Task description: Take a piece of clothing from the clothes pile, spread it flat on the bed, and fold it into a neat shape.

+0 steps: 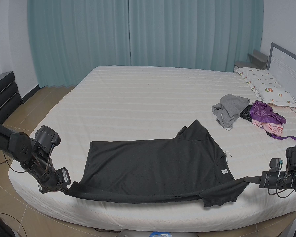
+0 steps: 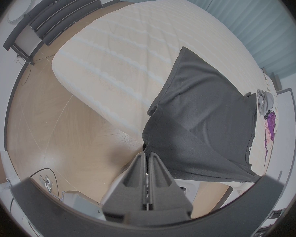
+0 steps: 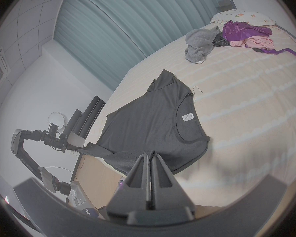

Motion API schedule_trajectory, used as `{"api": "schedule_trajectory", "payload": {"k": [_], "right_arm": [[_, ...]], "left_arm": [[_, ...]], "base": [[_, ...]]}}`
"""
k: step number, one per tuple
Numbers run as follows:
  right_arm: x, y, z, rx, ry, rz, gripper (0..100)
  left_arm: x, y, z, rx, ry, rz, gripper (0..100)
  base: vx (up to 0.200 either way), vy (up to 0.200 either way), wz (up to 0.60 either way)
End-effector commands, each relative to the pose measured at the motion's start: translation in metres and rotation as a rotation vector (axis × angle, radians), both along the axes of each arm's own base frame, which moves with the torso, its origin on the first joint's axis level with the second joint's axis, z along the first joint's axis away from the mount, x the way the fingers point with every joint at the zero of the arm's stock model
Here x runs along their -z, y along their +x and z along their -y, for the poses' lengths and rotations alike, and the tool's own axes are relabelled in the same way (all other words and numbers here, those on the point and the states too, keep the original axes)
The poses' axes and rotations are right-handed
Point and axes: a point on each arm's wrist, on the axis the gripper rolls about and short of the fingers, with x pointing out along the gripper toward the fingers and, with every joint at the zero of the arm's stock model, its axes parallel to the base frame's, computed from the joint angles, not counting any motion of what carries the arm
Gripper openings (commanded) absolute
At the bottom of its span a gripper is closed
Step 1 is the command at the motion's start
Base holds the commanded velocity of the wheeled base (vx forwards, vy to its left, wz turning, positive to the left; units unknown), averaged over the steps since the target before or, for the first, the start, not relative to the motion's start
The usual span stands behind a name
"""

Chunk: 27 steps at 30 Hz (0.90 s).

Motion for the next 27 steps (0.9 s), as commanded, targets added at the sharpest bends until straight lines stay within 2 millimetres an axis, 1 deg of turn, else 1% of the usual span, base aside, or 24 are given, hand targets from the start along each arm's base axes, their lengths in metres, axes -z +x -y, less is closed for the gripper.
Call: {"api": "schedule_trajectory", "payload": {"k": [1, 5, 6, 7, 10, 14, 17, 21, 27], "right_arm": [[0.003, 0.010, 0.001, 0.002, 0.002, -0.006, 0], [0.004, 0.023, 0.004, 0.004, -0.001, 0.001, 0], [0.004, 0.023, 0.004, 0.004, -0.001, 0.001, 0], [0.007, 0.030, 0.004, 0.003, -0.004, -0.003, 0], [0.011, 0.039, 0.005, 0.000, -0.003, -0.006, 0], [0.019, 0.051, 0.007, -0.001, -0.001, -0.021, 0], [0.025, 0.057, 0.008, -0.001, 0.001, -0.033, 0], [0.029, 0.064, 0.010, -0.001, 0.001, -0.031, 0], [0.043, 0.083, 0.009, 0.000, -0.014, -0.049, 0]], "left_arm": [[0.012, 0.010, 0.001, -0.003, 0.003, -0.033, 0], [0.015, 0.025, 0.003, -0.009, -0.001, -0.026, 0], [0.015, 0.025, 0.003, -0.009, -0.001, -0.026, 0], [0.014, 0.035, 0.004, -0.014, -0.005, -0.010, 0], [0.015, 0.047, 0.004, -0.018, -0.005, 0.001, 0], [0.024, 0.064, 0.005, -0.025, 0.005, -0.005, 0], [0.030, 0.072, 0.004, -0.030, 0.007, -0.013, 0], [0.036, 0.082, 0.005, -0.030, 0.008, -0.016, 0], [0.048, 0.098, 0.006, -0.031, 0.011, -0.023, 0]], "base": [[0.000, 0.000, 0.00], [0.000, 0.000, 0.00], [0.000, 0.000, 0.00], [0.000, 0.000, 0.00], [0.000, 0.000, 0.00], [0.000, 0.000, 0.00], [0.000, 0.000, 0.00], [0.000, 0.000, 0.00], [0.000, 0.000, 0.00]]}}
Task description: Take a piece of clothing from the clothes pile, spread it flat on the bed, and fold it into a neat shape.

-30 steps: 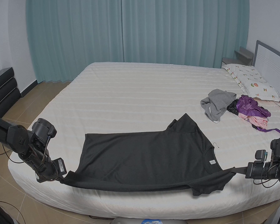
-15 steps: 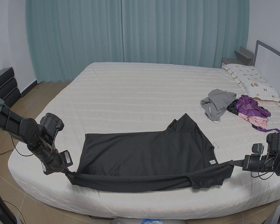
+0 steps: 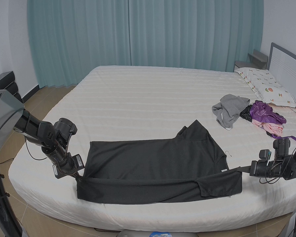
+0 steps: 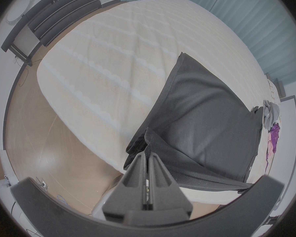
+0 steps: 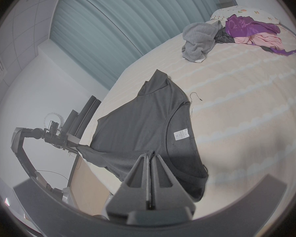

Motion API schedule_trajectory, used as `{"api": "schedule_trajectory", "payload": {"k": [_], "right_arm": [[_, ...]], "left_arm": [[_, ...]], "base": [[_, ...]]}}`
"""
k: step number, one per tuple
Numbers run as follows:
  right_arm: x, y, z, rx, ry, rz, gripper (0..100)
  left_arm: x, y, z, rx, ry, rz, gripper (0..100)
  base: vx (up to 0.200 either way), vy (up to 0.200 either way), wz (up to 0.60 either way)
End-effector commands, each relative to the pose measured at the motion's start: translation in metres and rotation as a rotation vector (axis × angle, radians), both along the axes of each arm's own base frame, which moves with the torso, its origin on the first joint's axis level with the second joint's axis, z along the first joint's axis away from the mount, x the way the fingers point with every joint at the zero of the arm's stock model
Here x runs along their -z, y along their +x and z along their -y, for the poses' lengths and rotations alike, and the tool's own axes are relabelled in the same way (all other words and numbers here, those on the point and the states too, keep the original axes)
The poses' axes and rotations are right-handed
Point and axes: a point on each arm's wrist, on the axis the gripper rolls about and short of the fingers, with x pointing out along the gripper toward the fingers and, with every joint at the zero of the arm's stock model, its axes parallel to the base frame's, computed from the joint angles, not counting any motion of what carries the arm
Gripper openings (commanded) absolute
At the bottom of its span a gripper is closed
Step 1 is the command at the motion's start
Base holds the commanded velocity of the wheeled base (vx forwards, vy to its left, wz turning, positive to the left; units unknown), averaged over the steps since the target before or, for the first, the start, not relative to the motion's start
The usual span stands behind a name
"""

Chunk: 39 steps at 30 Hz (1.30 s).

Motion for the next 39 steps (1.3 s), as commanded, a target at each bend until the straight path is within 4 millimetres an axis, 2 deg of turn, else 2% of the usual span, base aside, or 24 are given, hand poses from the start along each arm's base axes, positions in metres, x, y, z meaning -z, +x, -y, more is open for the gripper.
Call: {"api": "schedule_trajectory", "payload": {"k": [1, 6, 8, 9, 12, 26, 27, 28, 29, 33, 39], "right_arm": [[0.016, 0.011, -0.001, 0.000, -0.003, -0.036, 0], [0.027, 0.026, -0.007, -0.017, -0.018, -0.043, 0], [0.027, 0.026, -0.007, -0.017, -0.018, -0.043, 0], [0.033, 0.035, -0.010, -0.015, -0.038, -0.045, 0], [0.038, 0.042, -0.012, -0.010, -0.050, -0.045, 0], [0.048, 0.056, -0.017, -0.011, -0.072, -0.086, 0], [0.049, 0.057, -0.017, -0.012, -0.072, -0.086, 0], [0.050, 0.058, -0.018, -0.014, -0.072, -0.086, 0], [0.050, 0.058, -0.018, -0.014, -0.072, -0.087, 100], [0.053, 0.059, -0.019, -0.019, -0.072, -0.090, 100], [0.042, 0.060, -0.017, 0.010, -0.039, -0.077, 100]], "left_arm": [[0.016, 0.011, 0.001, -0.003, 0.005, -0.031, 0], [0.028, 0.025, 0.002, -0.004, 0.007, -0.041, 0], [0.028, 0.025, 0.002, -0.004, 0.007, -0.041, 0], [0.034, 0.032, 0.003, -0.007, 0.013, -0.045, 0], [0.042, 0.038, 0.003, -0.012, 0.027, -0.051, 0], [0.052, 0.051, 0.005, -0.029, 0.031, -0.046, 0], [0.052, 0.052, 0.005, -0.032, 0.030, -0.044, 100], [0.052, 0.053, 0.005, -0.033, 0.029, -0.044, 100], [0.052, 0.053, 0.005, -0.033, 0.029, -0.043, 100], [0.054, 0.053, 0.005, -0.035, 0.029, -0.046, 100], [0.049, 0.056, -0.004, -0.073, 0.005, -0.026, 100]], "base": [[0.000, 0.000, 0.00], [0.000, 0.000, 0.00], [0.000, 0.000, 0.00], [0.000, 0.000, 0.00], [0.000, 0.000, 0.00], [0.000, 0.000, 0.00], [0.000, 0.000, 0.00], [0.000, 0.000, 0.00], [0.000, 0.000, 0.00], [0.000, 0.000, 0.00], [0.000, 0.000, 0.00]]}}
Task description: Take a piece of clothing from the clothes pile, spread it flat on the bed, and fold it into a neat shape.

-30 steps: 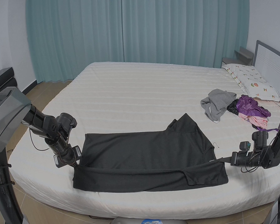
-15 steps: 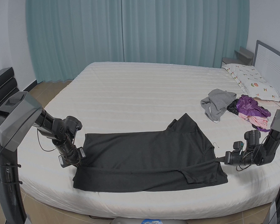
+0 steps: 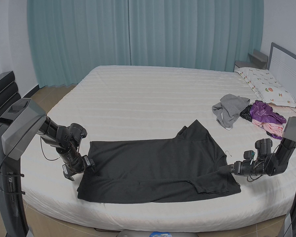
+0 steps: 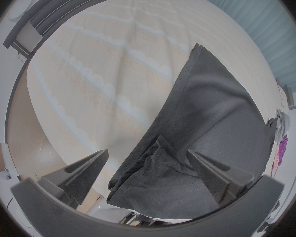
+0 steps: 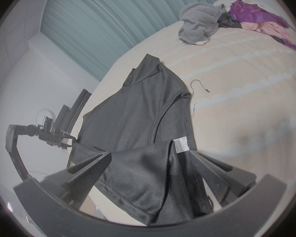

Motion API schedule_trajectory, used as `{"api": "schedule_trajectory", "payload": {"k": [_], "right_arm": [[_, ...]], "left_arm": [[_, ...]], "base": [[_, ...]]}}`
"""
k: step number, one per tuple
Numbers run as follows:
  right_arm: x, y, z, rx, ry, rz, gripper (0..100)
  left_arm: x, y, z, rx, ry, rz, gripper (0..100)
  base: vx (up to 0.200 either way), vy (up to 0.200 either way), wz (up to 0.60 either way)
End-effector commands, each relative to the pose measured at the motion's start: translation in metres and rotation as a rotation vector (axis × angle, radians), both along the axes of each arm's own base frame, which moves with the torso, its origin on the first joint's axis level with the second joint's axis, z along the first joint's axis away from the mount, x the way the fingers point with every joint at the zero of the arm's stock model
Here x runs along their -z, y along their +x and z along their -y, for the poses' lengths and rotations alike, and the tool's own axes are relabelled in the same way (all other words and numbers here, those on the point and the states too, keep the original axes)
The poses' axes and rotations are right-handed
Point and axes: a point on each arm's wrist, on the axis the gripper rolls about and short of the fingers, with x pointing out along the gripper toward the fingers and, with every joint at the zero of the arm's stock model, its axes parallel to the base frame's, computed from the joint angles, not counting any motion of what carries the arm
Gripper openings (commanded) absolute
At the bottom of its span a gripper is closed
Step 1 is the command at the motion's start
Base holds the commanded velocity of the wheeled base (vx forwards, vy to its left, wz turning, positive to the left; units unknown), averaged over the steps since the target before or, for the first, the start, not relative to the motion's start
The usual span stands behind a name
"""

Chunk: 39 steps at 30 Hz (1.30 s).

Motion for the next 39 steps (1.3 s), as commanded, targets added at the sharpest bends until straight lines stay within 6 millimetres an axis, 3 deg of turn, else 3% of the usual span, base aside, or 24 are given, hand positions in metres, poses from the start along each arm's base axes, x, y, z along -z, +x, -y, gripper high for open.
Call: {"api": "schedule_trajectory", "payload": {"k": [1, 6, 13, 22, 39], "right_arm": [[-0.010, -0.001, 0.001, 0.039, 0.040, -0.003, 100], [-0.019, -0.006, -0.001, 0.102, 0.121, -0.029, 100], [-0.023, -0.011, -0.002, 0.190, 0.219, -0.002, 100], [-0.021, -0.019, -0.005, 0.189, 0.225, 0.000, 100], [-0.020, -0.022, -0.010, 0.177, 0.222, -0.011, 100]], "left_arm": [[-0.006, 0.003, -0.010, -0.029, -0.025, 0.026, 100], [-0.017, 0.003, -0.020, -0.056, -0.099, 0.050, 100], [-0.017, 0.001, -0.018, -0.135, -0.126, 0.046, 100], [-0.023, -0.002, -0.009, -0.153, -0.133, 0.051, 100], [-0.041, 0.000, -0.011, -0.203, -0.163, 0.111, 100]], "base": [[0.000, 0.000, 0.00], [0.000, 0.000, 0.00], [0.000, 0.000, 0.00], [0.000, -0.133, 0.00], [0.000, 0.000, 0.00]]}}
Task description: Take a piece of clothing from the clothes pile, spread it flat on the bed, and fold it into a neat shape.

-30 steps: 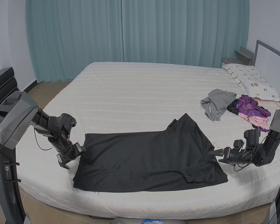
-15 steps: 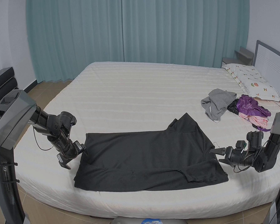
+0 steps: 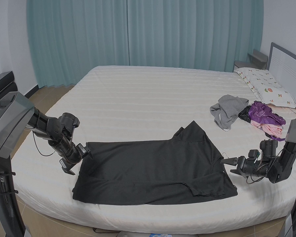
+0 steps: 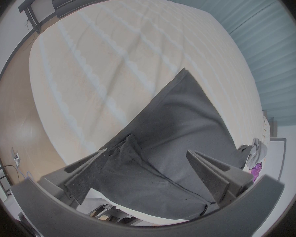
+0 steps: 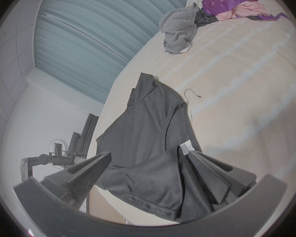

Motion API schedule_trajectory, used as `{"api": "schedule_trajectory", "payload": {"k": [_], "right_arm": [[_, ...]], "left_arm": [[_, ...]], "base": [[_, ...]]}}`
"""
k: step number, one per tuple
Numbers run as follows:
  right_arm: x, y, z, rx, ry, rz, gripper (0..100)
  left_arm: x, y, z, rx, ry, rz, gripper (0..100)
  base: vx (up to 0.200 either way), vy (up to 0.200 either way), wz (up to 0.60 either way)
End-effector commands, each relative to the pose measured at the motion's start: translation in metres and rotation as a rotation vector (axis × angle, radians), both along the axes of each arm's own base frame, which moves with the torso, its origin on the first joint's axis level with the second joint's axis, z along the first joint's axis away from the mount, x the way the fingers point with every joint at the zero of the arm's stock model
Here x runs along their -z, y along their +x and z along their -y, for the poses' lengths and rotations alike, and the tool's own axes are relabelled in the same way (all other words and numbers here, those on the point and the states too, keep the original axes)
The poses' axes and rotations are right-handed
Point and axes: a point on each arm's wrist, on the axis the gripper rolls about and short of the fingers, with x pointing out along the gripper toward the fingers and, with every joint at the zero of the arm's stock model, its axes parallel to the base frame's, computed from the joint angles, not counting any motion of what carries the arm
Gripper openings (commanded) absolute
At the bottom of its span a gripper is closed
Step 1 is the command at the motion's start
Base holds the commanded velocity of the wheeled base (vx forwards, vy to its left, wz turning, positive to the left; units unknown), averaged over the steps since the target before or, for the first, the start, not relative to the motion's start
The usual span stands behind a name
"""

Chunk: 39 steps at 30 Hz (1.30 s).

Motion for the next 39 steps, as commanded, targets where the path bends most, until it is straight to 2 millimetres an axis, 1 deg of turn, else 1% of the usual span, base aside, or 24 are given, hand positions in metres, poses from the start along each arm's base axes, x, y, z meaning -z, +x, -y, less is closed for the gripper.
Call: {"api": "schedule_trajectory", "payload": {"k": [1, 7, 10, 13, 14, 17, 18, 21, 26, 27, 29, 31, 32, 33, 35, 39], "right_arm": [[0.000, -0.001, -0.001, -0.002, 0.000, -0.001, 100], [0.001, -0.002, -0.001, -0.006, -0.002, -0.007, 100], [0.001, -0.002, -0.002, -0.009, -0.002, -0.007, 100], [0.001, -0.002, -0.004, -0.015, -0.004, -0.006, 100], [0.001, -0.003, -0.005, -0.019, -0.004, -0.009, 100], [0.001, -0.004, -0.006, -0.021, -0.004, -0.010, 100], [0.001, -0.004, -0.006, -0.022, -0.003, -0.011, 100], [0.001, -0.004, -0.007, -0.023, -0.001, -0.013, 100], [0.002, -0.004, -0.008, -0.025, 0.001, -0.015, 100], [0.002, -0.003, -0.008, -0.026, 0.000, -0.014, 100], [0.002, -0.003, -0.008, -0.027, 0.001, -0.011, 100], [0.002, 0.000, -0.007, -0.027, 0.001, -0.005, 100], [0.002, 0.000, -0.007, -0.027, 0.001, -0.005, 100], [0.002, 0.001, -0.008, -0.032, -0.004, 0.000, 100], [0.003, 0.001, -0.010, -0.039, -0.005, -0.001, 100], [0.006, 0.001, -0.013, -0.047, -0.011, -0.009, 100]], "left_arm": [[-0.005, 0.001, -0.001, -0.002, -0.003, 0.021, 100], [-0.001, 0.003, 0.000, 0.004, -0.007, 0.034, 100], [-0.001, 0.005, -0.001, 0.005, -0.020, 0.053, 100], [0.001, 0.008, -0.006, 0.012, -0.053, 0.087, 100], [0.001, 0.010, -0.010, 0.013, -0.080, 0.120, 100], [0.002, 0.013, -0.013, 0.023, -0.114, 0.163, 100], [0.004, 0.018, -0.019, 0.042, -0.138, 0.213, 100], [0.009, 0.022, -0.027, 0.079, -0.125, 0.249, 100], [0.031, 0.034, -0.035, 0.147, -0.082, 0.298, 100], [0.038, 0.040, -0.038, 0.177, -0.058, 0.339, 100], [0.042, 0.043, -0.040, 0.191, -0.046, 0.359, 100], [0.051, 0.050, -0.041, 0.210, -0.030, 0.408, 100], [0.051, 0.050, -0.041, 0.210, -0.030, 0.408, 100], [0.059, 0.059, -0.041, 0.214, -0.020, 0.451, 100], [0.065, 0.070, -0.042, 0.225, -0.009, 0.502, 100], [0.079, 0.086, -0.040, 0.244, 0.005, 0.536, 100]], "base": [[0.000, 0.000, 0.00], [0.200, 0.000, 0.00], [0.000, 0.000, 0.00], [0.000, 0.000, 0.00], [0.000, 0.000, 0.00], [0.000, 0.000, 0.00], [0.000, 0.000, 0.00], [0.000, 0.000, 0.00], [0.000, 0.000, 0.00], [0.000, 0.000, 0.00], [0.000, 0.000, 0.00], [0.000, 0.000, 0.00], [0.000, 0.000, 0.00], [0.000, 0.000, 0.00], [0.000, 0.000, 0.00], [0.000, 0.000, 0.00]]}}
